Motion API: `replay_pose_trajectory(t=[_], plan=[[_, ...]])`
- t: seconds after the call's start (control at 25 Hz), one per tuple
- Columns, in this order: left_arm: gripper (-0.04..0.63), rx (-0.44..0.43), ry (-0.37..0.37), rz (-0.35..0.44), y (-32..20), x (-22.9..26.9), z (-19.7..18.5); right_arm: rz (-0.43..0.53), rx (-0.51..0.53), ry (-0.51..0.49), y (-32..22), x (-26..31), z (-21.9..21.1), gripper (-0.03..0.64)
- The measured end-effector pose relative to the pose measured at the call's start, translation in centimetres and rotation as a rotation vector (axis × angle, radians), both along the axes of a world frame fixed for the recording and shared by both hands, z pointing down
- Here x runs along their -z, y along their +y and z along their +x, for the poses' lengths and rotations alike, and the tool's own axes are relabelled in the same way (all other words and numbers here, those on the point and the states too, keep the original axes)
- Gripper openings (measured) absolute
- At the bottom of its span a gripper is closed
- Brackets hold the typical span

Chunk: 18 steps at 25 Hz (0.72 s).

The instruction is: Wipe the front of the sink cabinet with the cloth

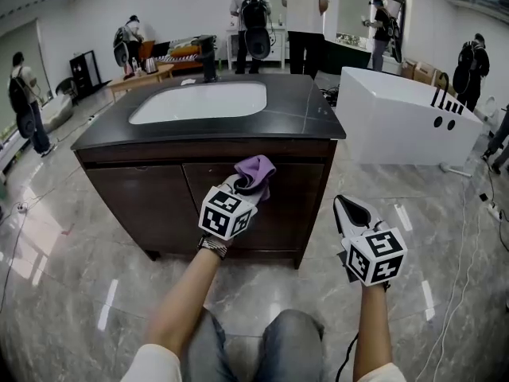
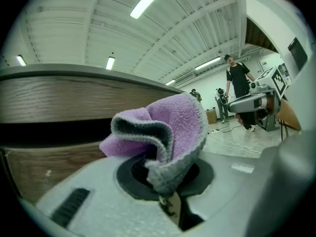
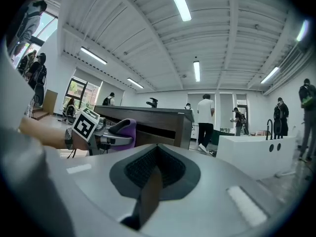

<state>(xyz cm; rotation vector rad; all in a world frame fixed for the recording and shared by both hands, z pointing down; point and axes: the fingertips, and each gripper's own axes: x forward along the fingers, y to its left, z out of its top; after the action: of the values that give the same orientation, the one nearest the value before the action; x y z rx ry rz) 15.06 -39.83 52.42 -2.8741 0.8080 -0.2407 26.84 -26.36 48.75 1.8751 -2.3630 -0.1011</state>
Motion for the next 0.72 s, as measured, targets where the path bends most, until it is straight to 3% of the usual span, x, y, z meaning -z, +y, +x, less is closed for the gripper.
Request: replay_pose_trajectory(t=[0.72], plan=[[0.052, -0.158, 0.023, -0.033, 3.6, -0.2, 11.9, -0.036, -0.080, 0.043, 4.0, -0.9, 4.2, 0.006]])
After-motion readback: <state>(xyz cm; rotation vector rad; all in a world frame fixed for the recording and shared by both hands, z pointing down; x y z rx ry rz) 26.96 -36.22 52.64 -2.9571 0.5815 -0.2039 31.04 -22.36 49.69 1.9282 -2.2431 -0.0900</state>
